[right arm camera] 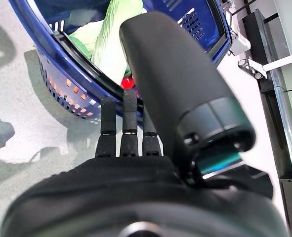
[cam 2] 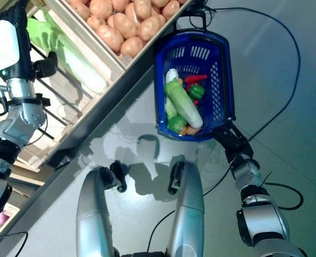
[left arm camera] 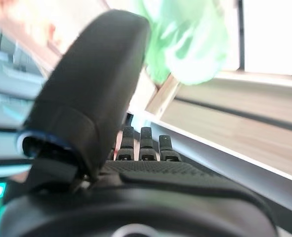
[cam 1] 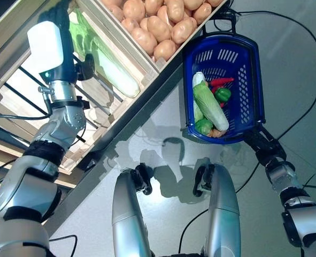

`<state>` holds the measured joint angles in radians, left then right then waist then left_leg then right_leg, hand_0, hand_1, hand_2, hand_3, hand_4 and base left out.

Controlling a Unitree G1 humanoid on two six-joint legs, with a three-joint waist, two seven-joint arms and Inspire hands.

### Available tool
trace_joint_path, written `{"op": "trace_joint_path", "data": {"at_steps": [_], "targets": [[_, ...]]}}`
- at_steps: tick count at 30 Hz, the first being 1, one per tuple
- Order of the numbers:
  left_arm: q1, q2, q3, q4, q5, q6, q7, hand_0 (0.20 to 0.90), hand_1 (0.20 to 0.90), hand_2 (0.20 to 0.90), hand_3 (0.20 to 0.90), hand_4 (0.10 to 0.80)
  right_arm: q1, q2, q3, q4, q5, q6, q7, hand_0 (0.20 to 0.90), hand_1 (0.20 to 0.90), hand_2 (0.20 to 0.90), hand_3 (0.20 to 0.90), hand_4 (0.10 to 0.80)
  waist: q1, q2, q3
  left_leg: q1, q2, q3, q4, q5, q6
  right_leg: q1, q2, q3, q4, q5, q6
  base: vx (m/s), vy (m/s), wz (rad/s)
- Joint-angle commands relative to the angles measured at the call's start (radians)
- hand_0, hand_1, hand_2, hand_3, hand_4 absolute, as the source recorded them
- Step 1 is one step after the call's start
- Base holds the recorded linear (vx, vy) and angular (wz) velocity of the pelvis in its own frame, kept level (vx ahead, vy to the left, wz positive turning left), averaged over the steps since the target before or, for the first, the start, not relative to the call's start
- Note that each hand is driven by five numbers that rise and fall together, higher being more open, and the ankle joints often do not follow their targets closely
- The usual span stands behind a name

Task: Put vegetables into the basket

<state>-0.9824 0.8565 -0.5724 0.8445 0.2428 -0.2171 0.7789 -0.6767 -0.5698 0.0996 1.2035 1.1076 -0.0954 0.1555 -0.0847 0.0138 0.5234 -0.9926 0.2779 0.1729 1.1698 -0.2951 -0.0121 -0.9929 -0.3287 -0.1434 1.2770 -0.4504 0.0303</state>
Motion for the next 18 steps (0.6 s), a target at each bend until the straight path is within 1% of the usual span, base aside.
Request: {"op": "trace_joint_path", "data": {"at_steps": [1, 4, 5, 7, 10, 16, 18], "targets": [[-0.041, 0.108, 0.026, 0.002, 0.046, 0.002, -0.028, 0.9, 0.9, 0.9, 0.9, 0.8, 0.042, -0.099, -0.026, 0.032, -0.009, -0.015, 0.013, 0.9, 0.9, 0.9, 0.9, 0.8, -0.003, 0.064, -0.003, 0.096, 0.015, 0.008, -0.007, -0.146, -0.023, 0.049, -0.011, 0.016, -0.141, 0.11, 0.02, -0.015, 0.06, -0.01], [-0.048, 0.124, -0.004, 0.011, 0.065, 0.006, -0.067, 0.9, 0.9, 0.9, 0.9, 0.8, 0.034, -0.118, -0.027, 0.038, -0.012, -0.006, 0.021, 0.9, 0.9, 0.9, 0.9, 0.8, -0.006, 0.069, -0.003, 0.095, 0.02, 0.014, -0.008, -0.144, -0.025, 0.045, -0.014, 0.02, -0.142, 0.111, 0.021, -0.016, 0.053, -0.02], [-0.054, 0.137, -0.023, 0.013, 0.075, 0.023, -0.101, 0.9, 0.9, 0.9, 0.9, 0.8, 0.03, -0.13, -0.03, 0.039, -0.019, -0.002, 0.027, 0.9, 0.9, 0.9, 0.9, 0.8, -0.008, 0.072, -0.003, 0.096, 0.021, 0.02, -0.013, -0.142, -0.025, 0.045, -0.015, 0.02, -0.148, 0.114, 0.022, -0.022, 0.071, -0.02], [-0.061, 0.142, -0.037, 0.018, 0.068, 0.03, -0.133, 0.9, 0.9, 0.9, 0.9, 0.8, 0.022, -0.135, -0.027, 0.038, -0.022, 0.001, 0.025, 0.9, 0.9, 0.9, 0.9, 0.8, -0.008, 0.074, -0.003, 0.097, 0.023, 0.023, -0.019, -0.141, -0.025, 0.044, -0.016, 0.02, -0.153, 0.117, 0.023, -0.016, 0.051, -0.03], [-0.071, 0.159, -0.087, 0.022, 0.089, 0.039, -0.243, 0.9, 0.9, 0.9, 0.9, 0.8, 0.006, -0.153, -0.023, 0.038, -0.031, 0.007, 0.025, 0.9, 0.9, 0.9, 0.9, 0.8, -0.014, 0.082, -0.003, 0.095, 0.027, 0.03, -0.025, -0.136, -0.027, 0.036, -0.02, 0.026, -0.158, 0.126, 0.026, -0.029, 0.071, -0.04], [-0.136, 0.19, -0.169, 0.01, 0.143, 0.039, -0.303, 0.9, 0.9, 0.9, 0.9, 0.8, -0.01, -0.185, -0.018, 0.041, -0.046, 0.018, 0.036, 0.9, 0.9, 0.9, 0.9, 0.8, -0.024, 0.093, -0.003, 0.083, 0.033, 0.043, -0.024, -0.134, -0.024, 0.019, -0.024, 0.038, -0.157, 0.131, 0.028, -0.034, 0.061, -0.02], [-0.158, 0.198, -0.198, -0.003, 0.157, 0.052, -0.311, 0.9, 0.9, 0.9, 0.9, 0.8, -0.014, -0.191, -0.012, 0.045, -0.062, 0.021, 0.039, 0.9, 0.9, 0.9, 0.9, 0.8, -0.027, 0.096, -0.003, 0.078, 0.035, 0.046, -0.022, -0.134, -0.024, 0.013, -0.025, 0.04, -0.157, 0.135, 0.03, -0.024, 0.038, 0.01]]}}
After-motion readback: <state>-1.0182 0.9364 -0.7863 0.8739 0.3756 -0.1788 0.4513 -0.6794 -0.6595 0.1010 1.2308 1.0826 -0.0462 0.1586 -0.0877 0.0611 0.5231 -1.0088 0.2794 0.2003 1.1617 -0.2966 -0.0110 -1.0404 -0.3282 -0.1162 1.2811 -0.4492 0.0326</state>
